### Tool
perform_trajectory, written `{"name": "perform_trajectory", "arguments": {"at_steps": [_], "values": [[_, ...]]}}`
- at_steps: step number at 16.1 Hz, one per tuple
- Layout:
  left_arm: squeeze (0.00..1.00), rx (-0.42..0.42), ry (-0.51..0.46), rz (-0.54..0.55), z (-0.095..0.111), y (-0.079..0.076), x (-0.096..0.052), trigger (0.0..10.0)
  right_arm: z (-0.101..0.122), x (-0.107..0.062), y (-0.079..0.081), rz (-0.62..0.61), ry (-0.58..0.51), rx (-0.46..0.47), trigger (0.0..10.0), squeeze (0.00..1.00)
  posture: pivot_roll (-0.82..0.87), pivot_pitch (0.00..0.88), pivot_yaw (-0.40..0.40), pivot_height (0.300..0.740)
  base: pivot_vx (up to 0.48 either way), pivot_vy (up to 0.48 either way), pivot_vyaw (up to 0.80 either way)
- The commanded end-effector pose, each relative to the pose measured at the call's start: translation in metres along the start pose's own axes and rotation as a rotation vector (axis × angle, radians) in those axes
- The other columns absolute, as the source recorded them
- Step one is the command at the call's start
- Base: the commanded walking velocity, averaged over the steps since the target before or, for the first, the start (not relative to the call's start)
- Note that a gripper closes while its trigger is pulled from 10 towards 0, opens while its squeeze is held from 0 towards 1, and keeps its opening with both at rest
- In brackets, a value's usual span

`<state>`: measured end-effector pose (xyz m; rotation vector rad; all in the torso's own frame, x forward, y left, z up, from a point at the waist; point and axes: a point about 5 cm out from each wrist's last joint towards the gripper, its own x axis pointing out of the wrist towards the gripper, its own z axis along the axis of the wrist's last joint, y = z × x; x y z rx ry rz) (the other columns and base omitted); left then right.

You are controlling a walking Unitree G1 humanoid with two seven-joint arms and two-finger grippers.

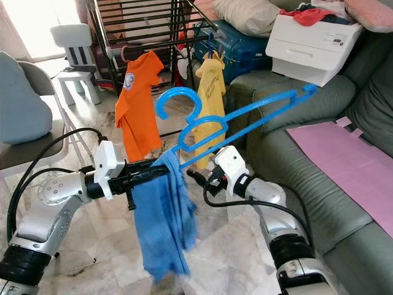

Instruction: Hang hanger

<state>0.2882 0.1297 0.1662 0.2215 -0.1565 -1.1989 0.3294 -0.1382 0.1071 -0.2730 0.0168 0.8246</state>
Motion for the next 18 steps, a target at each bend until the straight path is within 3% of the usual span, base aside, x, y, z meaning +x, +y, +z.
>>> {"name": "perform_trajectory", "arguments": {"at_steps": [1,2,3,8,15,18], "values": [[0.0,0.052,-0.013,-0.019,0.009,0.002,0.002,0.0,-0.002,0.002,0.005,0.034,0.009,0.023,10.0,0.59,-0.08,0.0,0.039,0.74,0.0,0.0,0.0],[0.0,0.061,-0.022,-0.008,0.012,0.005,0.005,0.0,-0.006,-0.001,0.011,0.084,0.028,0.026,10.0,0.14,-0.07,0.0,0.04,0.74,0.0,0.0,0.0],[0.0,0.069,-0.017,-0.008,0.012,0.006,0.005,0.0,-0.006,-0.002,0.012,0.096,0.028,0.034,10.0,0.0,-0.07,0.0,0.041,0.74,0.0,0.0,0.0],[0.0,0.125,-0.026,-0.005,0.018,0.011,0.01,0.0,-0.014,-0.014,0.013,0.174,0.078,0.081,10.0,0.0,-0.07,0.0,0.042,0.74,0.0,0.0,0.0],[0.0,0.12,-0.196,-0.095,0.062,-0.006,0.031,0.0,-0.033,0.004,0.017,0.085,0.169,0.16,10.0,0.0,-0.05,0.0,0.038,0.74,0.0,0.0,0.0],[0.0,0.076,-0.289,-0.117,0.085,-0.009,0.037,0.0,-0.043,0.012,0.017,-0.018,0.253,0.265,10.0,0.0,-0.04,0.0,0.031,0.74,0.0,0.0,0.0]]}}
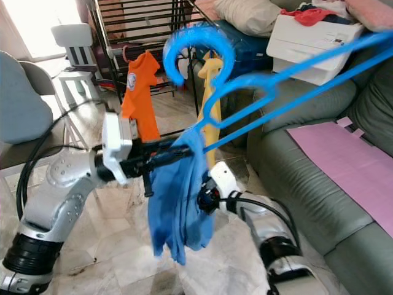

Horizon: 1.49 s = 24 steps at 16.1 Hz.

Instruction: Hang hanger

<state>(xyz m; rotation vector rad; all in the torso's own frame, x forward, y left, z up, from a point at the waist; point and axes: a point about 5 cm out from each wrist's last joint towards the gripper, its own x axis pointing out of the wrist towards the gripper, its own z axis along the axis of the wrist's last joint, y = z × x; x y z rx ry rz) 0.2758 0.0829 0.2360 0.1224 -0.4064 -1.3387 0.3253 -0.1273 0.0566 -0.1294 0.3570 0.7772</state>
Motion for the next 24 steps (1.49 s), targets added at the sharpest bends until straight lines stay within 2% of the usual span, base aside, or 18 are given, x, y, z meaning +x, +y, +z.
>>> {"name": "perform_trajectory", "arguments": {"at_steps": [1,2,4,6,7,8,9,10,12,13,16,17,19,20,24], "values": [[0.0,0.024,-0.038,-0.002,0.013,0.002,0.001,0.0,0.003,0.001,-0.005,-0.039,0.02,0.013,10.0,0.0,-0.04,0.0,0.03,0.74,0.0,0.0,0.0],[0.0,0.023,-0.042,0.001,0.014,0.003,0.001,0.0,0.0,0.0,-0.007,-0.05,0.037,0.013,10.0,0.0,-0.04,0.0,0.029,0.74,0.0,0.0,0.0],[0.0,0.023,-0.047,0.031,0.02,0.008,-0.002,0.0,-0.014,-0.011,-0.018,-0.123,0.09,0.044,0.0,0.0,-0.04,0.0,0.02,0.74,0.0,0.0,0.0],[0.0,0.025,-0.023,0.062,0.018,0.012,-0.009,0.0,-0.022,-0.023,-0.029,-0.177,0.109,0.07,0.0,0.0,-0.05,0.0,0.019,0.74,0.0,0.0,0.0],[0.0,0.026,0.003,0.089,0.015,0.017,-0.017,0.0,-0.029,-0.035,-0.037,-0.205,0.125,0.07,0.0,0.0,-0.06,0.0,0.017,0.74,0.0,0.0,0.0],[0.0,0.021,0.037,0.12,0.009,0.023,-0.027,0.0,-0.033,-0.047,-0.046,-0.23,0.129,0.075,0.0,0.0,-0.06,0.0,0.017,0.74,0.0,0.0,0.0],[0.0,0.026,0.131,0.158,-0.006,0.033,-0.049,0.0,-0.034,-0.067,-0.061,-0.28,0.124,0.072,0.0,0.0,-0.07,0.0,0.021,0.74,0.0,0.0,0.0],[0.0,0.011,0.164,0.186,-0.013,0.037,-0.059,0.0,-0.032,-0.079,-0.071,-0.327,0.115,0.063,0.0,0.0,-0.08,0.0,0.025,0.74,0.0,0.0,0.0],[0.0,-0.016,0.196,0.23,-0.022,0.04,-0.072,0.0,-0.023,-0.093,-0.087,-0.411,0.08,0.051,0.0,0.0,-0.09,0.0,0.034,0.74,0.0,0.0,0.0],[0.0,-0.058,0.222,0.266,-0.034,0.037,-0.083,0.0,-0.007,-0.103,-0.102,-0.504,0.01,0.032,0.0,0.0,-0.11,0.0,0.035,0.74,0.0,0.0,0.0],[0.0,-0.122,0.265,0.323,-0.055,0.031,-0.106,0.0,0.023,-0.107,-0.115,-0.599,-0.105,0.014,0.0,0.0,-0.11,0.0,0.03,0.74,0.0,0.0,0.0],[0.0,-0.157,0.264,0.295,-0.057,0.023,-0.112,0.0,0.036,-0.111,-0.124,-0.686,-0.148,0.022,0.0,0.0,-0.11,0.0,0.023,0.74,0.0,0.0,0.0],[0.0,-0.257,0.247,0.264,-0.058,0.012,-0.114,0.0,0.052,-0.114,-0.132,-0.769,-0.204,0.048,0.0,0.0,-0.1,0.0,0.02,0.74,0.0,0.0,0.0],[0.0,-0.321,0.247,0.216,-0.061,0.002,-0.115,0.0,0.063,-0.113,-0.136,-0.799,-0.245,0.081,0.0,0.0,-0.1,0.0,0.015,0.74,0.0,0.0,0.0],[0.0,-0.428,0.189,0.177,-0.067,-0.013,-0.111,0.0,0.082,-0.105,-0.139,-0.828,-0.262,0.113,0.0,0.0,-0.11,0.0,0.011,0.74,0.0,0.0,0.0]]}}
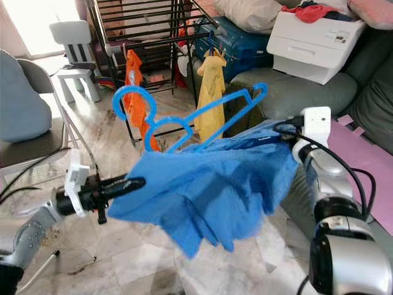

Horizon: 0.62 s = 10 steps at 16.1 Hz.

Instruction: Hang hanger

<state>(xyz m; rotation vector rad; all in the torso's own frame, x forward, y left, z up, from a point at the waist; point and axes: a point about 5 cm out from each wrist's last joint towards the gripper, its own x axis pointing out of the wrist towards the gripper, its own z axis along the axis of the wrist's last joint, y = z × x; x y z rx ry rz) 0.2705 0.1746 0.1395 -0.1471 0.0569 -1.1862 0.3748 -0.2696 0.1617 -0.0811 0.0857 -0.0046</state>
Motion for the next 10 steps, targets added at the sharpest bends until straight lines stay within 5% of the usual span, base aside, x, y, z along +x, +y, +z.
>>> {"name": "perform_trajectory", "arguments": {"at_steps": [1,10], "values": [[0.0,0.013,-0.021,-0.011,0.007,-0.001,-0.002,0.0,0.006,0.002,-0.005,-0.044,-0.006,0.03,0.0,0.0,-0.11,0.0,0.011,0.74,0.0,0.0,0.0],[0.0,-0.051,0.165,-0.114,-0.026,-0.013,-0.004,0.0,0.038,0.011,0.003,-0.013,-0.126,0.063,0.0,0.0,-0.11,0.0,0.002,0.74,0.0,0.0,0.0]]}}
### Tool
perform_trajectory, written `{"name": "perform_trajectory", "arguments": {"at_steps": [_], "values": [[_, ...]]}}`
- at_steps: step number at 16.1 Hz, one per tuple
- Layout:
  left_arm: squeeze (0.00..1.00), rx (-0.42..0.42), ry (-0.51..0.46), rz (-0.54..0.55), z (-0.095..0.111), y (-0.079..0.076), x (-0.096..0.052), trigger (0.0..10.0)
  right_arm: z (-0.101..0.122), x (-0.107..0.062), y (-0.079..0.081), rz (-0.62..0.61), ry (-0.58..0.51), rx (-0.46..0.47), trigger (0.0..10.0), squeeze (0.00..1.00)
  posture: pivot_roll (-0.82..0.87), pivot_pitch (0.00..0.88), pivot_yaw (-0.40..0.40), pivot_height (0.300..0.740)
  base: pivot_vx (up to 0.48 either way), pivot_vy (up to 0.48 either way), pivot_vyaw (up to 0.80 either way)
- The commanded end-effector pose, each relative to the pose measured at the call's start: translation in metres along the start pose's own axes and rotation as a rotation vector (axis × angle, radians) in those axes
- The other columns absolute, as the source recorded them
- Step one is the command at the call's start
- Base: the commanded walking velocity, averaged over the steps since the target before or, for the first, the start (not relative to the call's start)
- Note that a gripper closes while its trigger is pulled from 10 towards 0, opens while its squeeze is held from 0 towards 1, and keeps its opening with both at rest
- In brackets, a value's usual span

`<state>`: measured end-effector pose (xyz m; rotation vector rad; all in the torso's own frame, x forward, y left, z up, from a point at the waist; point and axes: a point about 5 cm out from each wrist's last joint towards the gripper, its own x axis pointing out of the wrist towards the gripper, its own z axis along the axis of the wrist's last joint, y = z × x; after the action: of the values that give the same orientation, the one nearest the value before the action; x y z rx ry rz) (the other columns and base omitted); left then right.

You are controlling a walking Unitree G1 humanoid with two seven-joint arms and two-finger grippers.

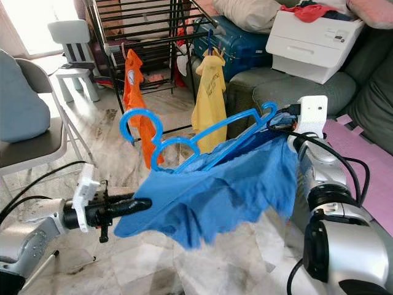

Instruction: Hang hanger

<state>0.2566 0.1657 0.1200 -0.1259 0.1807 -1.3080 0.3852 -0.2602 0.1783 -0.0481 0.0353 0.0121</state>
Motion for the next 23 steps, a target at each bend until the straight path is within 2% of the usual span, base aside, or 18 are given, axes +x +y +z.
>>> {"name": "perform_trajectory", "arguments": {"at_steps": [1,4,6,10,11,14,18,23], "values": [[0.0,-0.001,0.045,0.026,-0.008,0.003,-0.005,0.0,0.024,0.003,-0.003,-0.006,-0.109,0.04,0.0,0.0,-0.11,0.0,0.003,0.74,0.0,0.0,0.0],[0.0,0.025,-0.101,0.221,0.001,0.025,-0.005,0.0,0.033,0.002,0.002,0.072,-0.206,0.046,0.0,0.0,-0.11,0.0,0.003,0.74,0.0,0.0,0.0],[0.0,0.023,-0.141,0.265,0.004,0.029,-0.006,0.0,0.037,0.0,0.004,0.114,-0.263,0.052,0.0,0.0,-0.11,0.0,0.003,0.74,0.0,0.0,0.0],[0.0,-0.01,-0.133,0.14,0.002,0.016,-0.003,0.0,0.037,0.001,0.002,0.085,-0.24,0.024,0.0,0.0,-0.11,0.0,0.005,0.74,0.0,0.0,0.0],[0.0,-0.046,-0.14,0.071,0.005,0.007,0.0,0.0,0.037,0.003,0.0,0.06,-0.213,0.016,0.0,0.0,-0.11,0.0,0.005,0.74,0.0,0.0,0.0],[0.0,-0.07,-0.103,0.005,0.0,0.001,0.0,0.0,0.043,0.006,0.001,0.048,-0.206,0.02,0.0,0.0,-0.1,0.0,0.005,0.74,0.0,0.0,0.0],[0.0,-0.094,-0.07,-0.04,-0.001,-0.007,0.003,0.0,0.038,0.009,0.005,0.038,-0.147,0.009,0.0,0.0,-0.1,0.0,0.005,0.74,0.0,0.0,0.0],[0.0,-0.12,0.075,-0.026,-0.031,-0.007,-0.002,0.0,0.048,0.011,0.007,0.057,-0.191,0.019,0.0,0.0,-0.11,0.0,0.006,0.74,0.0,0.0,0.0]]}}
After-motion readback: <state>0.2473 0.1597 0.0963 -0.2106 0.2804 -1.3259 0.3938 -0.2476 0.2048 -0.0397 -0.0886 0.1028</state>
